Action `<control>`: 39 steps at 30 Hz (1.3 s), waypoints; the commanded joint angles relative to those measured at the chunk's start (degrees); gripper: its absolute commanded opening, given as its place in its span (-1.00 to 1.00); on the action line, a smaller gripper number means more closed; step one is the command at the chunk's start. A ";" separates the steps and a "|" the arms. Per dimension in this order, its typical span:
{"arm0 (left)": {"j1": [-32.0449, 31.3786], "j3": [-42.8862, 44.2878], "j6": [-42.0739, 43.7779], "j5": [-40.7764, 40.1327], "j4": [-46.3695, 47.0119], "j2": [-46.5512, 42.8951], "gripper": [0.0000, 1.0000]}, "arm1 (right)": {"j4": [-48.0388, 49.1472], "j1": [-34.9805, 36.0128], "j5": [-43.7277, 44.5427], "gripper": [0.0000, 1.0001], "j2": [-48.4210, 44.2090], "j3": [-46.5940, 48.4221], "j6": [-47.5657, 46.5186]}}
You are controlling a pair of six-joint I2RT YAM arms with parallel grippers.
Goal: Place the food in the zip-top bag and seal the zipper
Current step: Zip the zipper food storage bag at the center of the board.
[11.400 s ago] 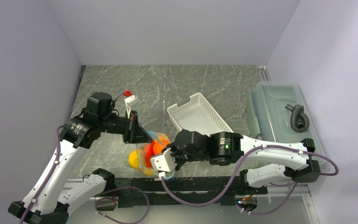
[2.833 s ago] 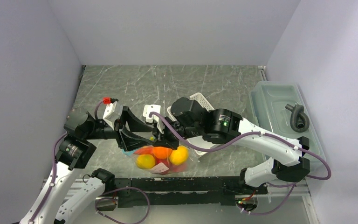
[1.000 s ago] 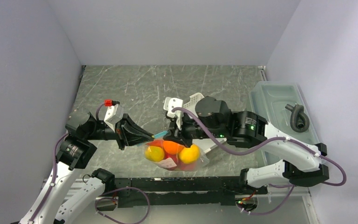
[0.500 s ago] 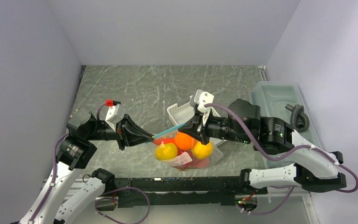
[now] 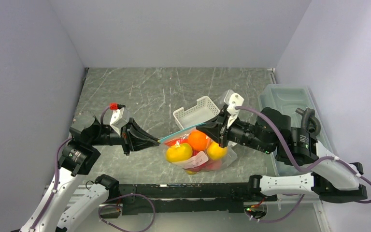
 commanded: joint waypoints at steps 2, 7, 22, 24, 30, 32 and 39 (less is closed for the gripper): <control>0.07 1.27 1.14 0.53 -4.13 -0.78 -1.00 | 11.23 -0.28 9.05 -1.00 -5.77 0.08 0.34; 0.12 1.11 1.55 0.09 -5.18 -1.20 -1.00 | 12.70 -0.28 12.11 -1.00 -8.07 -2.00 0.29; 0.11 1.71 4.63 -1.94 -11.69 -3.31 -1.00 | 16.22 -0.28 18.95 -1.00 -15.50 -6.74 -0.77; 0.12 1.56 4.54 -2.16 -11.85 -3.86 -1.00 | 16.04 -0.33 18.98 -1.00 -15.67 -6.83 -0.76; 0.12 1.46 3.66 -2.28 -10.96 -3.95 -1.00 | 15.92 -0.29 17.84 -1.00 -15.23 -7.05 -0.77; 0.12 1.82 3.50 -2.20 -10.93 -3.60 -1.00 | 15.74 -0.29 17.37 -1.00 -14.86 -6.86 -0.78; 0.12 2.32 2.95 -4.76 -10.90 -3.44 -0.35 | 14.35 -0.28 13.26 -1.00 -13.45 -5.89 -1.12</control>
